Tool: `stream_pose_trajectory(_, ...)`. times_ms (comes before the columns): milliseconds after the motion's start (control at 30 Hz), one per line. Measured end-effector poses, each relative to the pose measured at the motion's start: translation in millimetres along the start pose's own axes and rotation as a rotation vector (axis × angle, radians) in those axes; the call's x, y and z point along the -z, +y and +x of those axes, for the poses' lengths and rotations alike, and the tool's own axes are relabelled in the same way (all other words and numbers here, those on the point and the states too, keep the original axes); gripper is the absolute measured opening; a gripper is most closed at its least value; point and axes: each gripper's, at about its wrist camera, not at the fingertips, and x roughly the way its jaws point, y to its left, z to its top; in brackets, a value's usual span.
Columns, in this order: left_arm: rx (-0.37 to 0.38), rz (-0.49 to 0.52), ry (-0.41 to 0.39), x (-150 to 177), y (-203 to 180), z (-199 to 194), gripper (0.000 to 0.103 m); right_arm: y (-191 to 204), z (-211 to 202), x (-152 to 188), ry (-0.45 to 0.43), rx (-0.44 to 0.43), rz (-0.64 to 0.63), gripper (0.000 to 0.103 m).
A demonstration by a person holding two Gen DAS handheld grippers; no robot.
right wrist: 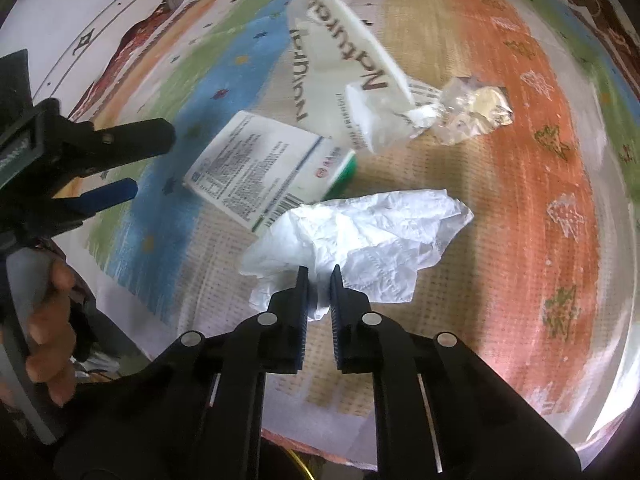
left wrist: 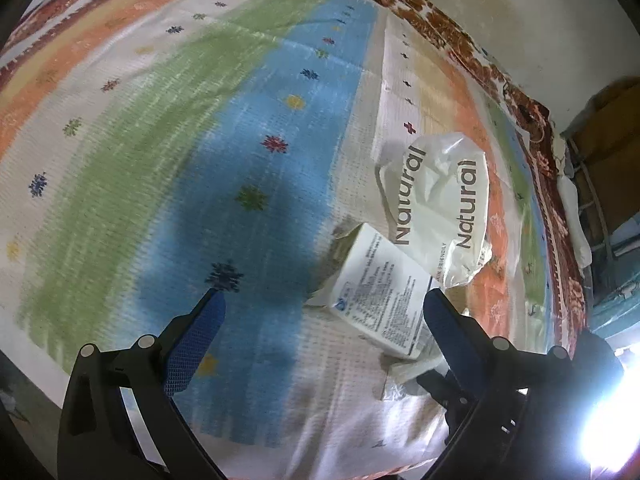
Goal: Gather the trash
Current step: 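Lower right gripper to the white plastic bag while left lowers to the medicine box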
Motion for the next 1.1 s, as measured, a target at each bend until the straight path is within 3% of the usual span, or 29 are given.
stream_pose_trajectory(233, -0.054, -0.141, -0.021, 0, -23, 2, 0.097, -29, -7, -5, 0.003, 0.036, 0.073, 0.007)
stream_pose_trajectory(333, -0.096, -0.206, 0.003, 1, -29, 12, 0.097, -40, -11, -7, -0.009, 0.052, 0.089, 0.007)
stream_pose_trajectory(433, -0.148, -0.257, 0.035, 0, -30, 25, 0.097, -46, -11, -6, -0.015, 0.125, 0.067, 0.007)
stream_pose_trajectory(667, -0.276, -0.375, 0.096, 0, -37, 51, 0.097, -67, -14, -6, -0.023, 0.122, 0.107, 0.007)
stream_pose_trajectory(733, -0.279, -0.420, 0.113, -1, -39, 62, 0.097, -70, -12, -5, -0.021, 0.118, 0.119, 0.007)
stream_pose_trajectory(833, -0.297, -0.413, 0.080, -4, -46, 66, 0.097, -70, -11, -7, -0.016, 0.126, 0.108, 0.007)
stream_pose_trajectory(1100, -0.343, -0.326, 0.082, -12, -50, 79, 0.097, -81, -15, -9, -0.026, 0.120, 0.141, 0.007)
